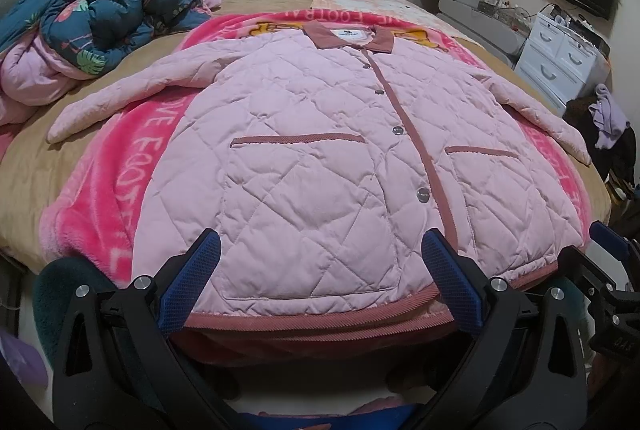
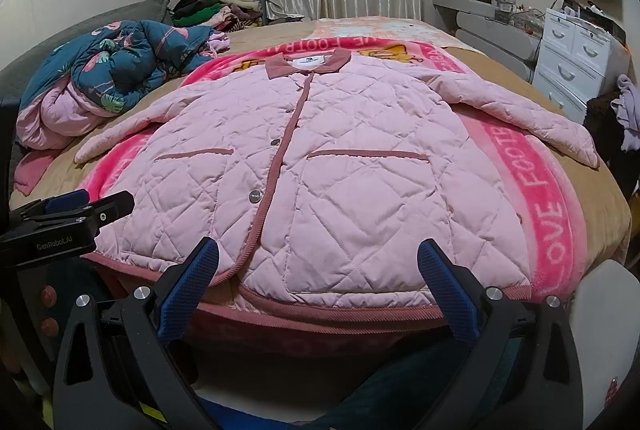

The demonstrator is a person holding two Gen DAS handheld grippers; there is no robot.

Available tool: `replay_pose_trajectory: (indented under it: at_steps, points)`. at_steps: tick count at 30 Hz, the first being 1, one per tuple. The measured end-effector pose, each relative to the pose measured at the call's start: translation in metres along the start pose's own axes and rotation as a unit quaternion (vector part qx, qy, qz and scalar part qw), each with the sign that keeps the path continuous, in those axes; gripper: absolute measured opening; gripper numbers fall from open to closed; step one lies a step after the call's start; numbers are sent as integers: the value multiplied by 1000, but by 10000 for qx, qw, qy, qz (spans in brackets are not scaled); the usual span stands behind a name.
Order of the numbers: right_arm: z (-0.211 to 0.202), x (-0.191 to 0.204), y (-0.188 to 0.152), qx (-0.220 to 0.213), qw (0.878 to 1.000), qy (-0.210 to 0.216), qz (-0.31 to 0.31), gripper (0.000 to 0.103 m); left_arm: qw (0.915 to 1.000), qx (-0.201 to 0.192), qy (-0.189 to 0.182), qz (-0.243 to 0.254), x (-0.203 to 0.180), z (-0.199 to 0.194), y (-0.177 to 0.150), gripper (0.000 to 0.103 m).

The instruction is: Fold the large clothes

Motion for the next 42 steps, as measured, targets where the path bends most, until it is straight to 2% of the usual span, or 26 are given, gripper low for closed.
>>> replay_pose_trajectory:
  at_steps: [42]
  points:
    - [6,-3,0,34,10000,-38,-10,99,10000,23,22,48,-1,1,-2,94]
Point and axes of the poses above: each gripper's, at about its wrist camera, not at the fingertips, and z roughly the way its jaws point, x to its left, y to its top, the point moved 1 cm from there along z, roughly the way its jaws point, and after that the axes turned 5 degrees about x, right-handed, at the moved point
